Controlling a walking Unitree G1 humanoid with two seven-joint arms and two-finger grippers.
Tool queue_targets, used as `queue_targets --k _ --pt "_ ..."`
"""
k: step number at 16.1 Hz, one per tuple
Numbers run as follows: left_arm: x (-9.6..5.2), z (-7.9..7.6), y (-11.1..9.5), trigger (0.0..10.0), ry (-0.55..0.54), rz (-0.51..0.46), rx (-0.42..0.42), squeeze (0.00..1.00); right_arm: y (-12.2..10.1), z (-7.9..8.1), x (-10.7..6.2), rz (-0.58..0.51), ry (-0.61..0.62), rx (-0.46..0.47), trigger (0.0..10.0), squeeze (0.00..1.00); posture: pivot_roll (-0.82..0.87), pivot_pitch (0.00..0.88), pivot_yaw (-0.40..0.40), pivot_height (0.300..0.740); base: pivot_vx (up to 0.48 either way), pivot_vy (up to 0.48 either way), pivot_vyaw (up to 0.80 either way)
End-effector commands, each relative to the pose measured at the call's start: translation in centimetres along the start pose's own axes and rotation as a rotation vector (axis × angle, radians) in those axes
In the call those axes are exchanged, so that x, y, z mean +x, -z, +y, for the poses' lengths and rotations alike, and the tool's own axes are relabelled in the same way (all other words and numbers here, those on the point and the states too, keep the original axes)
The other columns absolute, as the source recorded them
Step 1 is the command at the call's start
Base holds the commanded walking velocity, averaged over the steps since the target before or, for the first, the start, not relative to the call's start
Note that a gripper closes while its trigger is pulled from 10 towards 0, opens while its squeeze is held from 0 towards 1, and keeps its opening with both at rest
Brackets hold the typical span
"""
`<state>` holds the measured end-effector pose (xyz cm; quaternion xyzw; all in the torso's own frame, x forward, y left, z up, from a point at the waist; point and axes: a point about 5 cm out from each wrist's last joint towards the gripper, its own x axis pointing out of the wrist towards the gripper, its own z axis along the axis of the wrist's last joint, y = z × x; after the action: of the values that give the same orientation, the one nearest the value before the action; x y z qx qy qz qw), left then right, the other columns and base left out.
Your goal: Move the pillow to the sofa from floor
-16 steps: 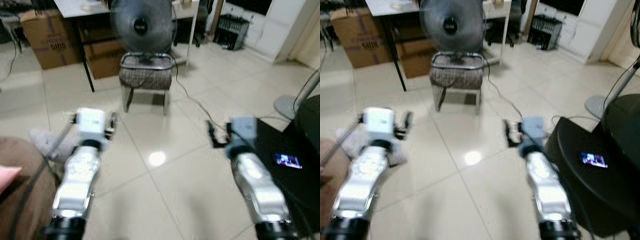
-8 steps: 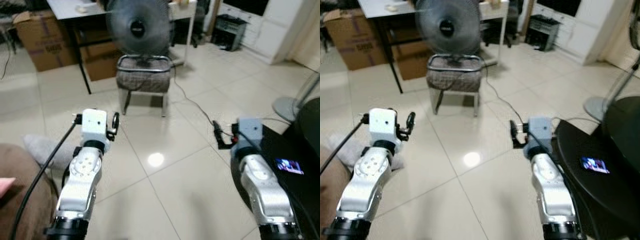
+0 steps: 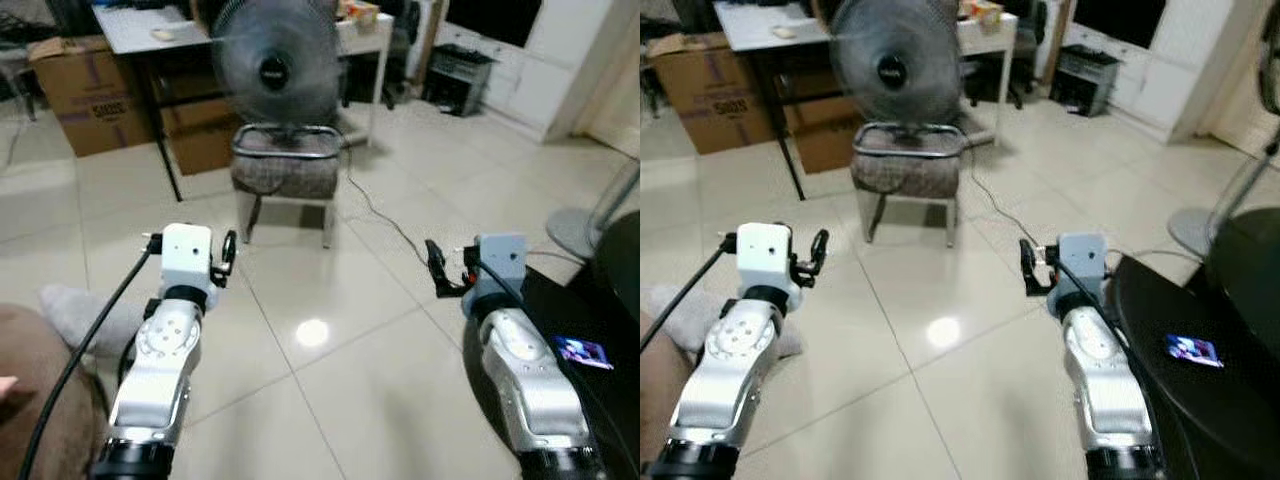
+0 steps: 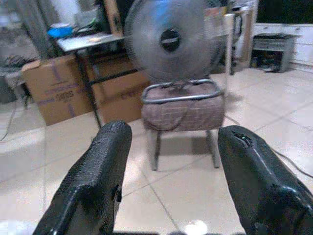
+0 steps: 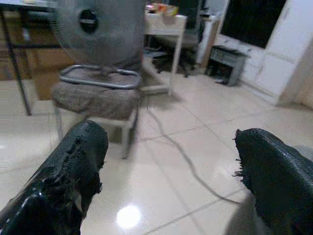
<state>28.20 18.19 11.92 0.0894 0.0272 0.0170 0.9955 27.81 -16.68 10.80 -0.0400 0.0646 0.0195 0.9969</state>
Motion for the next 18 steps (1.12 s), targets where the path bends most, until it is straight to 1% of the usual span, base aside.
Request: queue_targets --k 1,3,18 --pt "0.14 0.13 -0.38 10.0 -0.001 -0.01 0.01 0.0 -0.23 -0.15 -0.07 -0.002 -0.001 -0.012 10.0 0.0 -0.03 0.0 -0.008 0.74 0.36 0.0 0.0" --pt "0.13 0.0 -0.31 10.0 0.003 -0.007 0.008 0.0 -0.25 -0.51 -0.11 0.002 0.011 -0.016 10.0 0.0 -0.03 0.0 -0.007 0.74 0.356 0.0 0.0" --pt "0.17 -0.22 -0.12 10.0 0.007 -0.009 0.001 0.0 -0.22 -0.42 -0.07 0.008 0.003 -0.021 10.0 0.0 -0.03 0.0 -0.012 0.74 0.365 0.0 0.0"
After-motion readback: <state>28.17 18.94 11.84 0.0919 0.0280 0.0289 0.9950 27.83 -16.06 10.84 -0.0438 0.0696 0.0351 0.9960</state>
